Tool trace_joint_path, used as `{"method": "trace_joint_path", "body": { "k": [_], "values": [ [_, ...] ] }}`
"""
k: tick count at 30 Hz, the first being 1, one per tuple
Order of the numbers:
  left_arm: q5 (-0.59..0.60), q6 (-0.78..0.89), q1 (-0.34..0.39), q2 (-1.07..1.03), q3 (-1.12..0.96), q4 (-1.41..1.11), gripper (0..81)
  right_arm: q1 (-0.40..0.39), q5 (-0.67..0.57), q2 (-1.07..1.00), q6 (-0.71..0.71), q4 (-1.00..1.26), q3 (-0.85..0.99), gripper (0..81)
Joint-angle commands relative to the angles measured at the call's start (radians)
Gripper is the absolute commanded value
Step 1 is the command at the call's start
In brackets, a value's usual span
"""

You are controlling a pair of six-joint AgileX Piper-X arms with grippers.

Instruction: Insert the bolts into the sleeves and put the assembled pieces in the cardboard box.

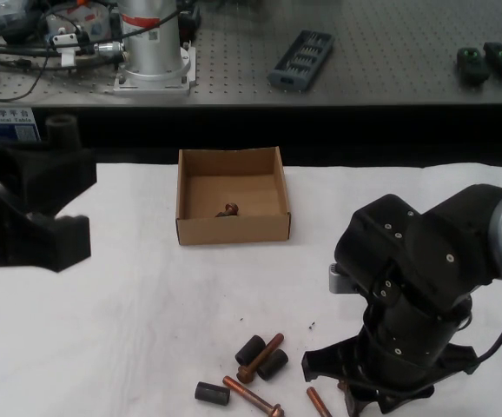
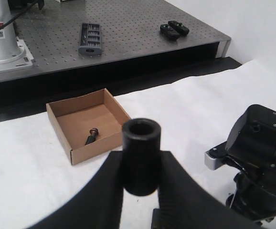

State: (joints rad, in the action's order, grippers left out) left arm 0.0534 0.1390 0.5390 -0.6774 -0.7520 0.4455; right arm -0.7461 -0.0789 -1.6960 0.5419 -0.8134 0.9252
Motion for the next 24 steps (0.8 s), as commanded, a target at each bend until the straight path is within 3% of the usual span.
{"method": "trace_joint_path", "body": {
  "k": [1,8,24],
  "values": [
    [-0.004,-0.011,0.0,0.005,0.065,-0.01,6.0,-0.001,-0.006,-0.012,0.003,0.008,-0.003,28.4],
    [0.04,-0.009,0.0,0.005,0.166,-0.021,6.0,-0.001,-0.006,-0.012,0.031,0.025,-0.003,28.4],
    [0.065,-0.009,0.0,0.005,0.172,-0.085,6.0,-0.031,-0.004,-0.032,0.049,0.054,-0.003,28.1]
  ]
}}
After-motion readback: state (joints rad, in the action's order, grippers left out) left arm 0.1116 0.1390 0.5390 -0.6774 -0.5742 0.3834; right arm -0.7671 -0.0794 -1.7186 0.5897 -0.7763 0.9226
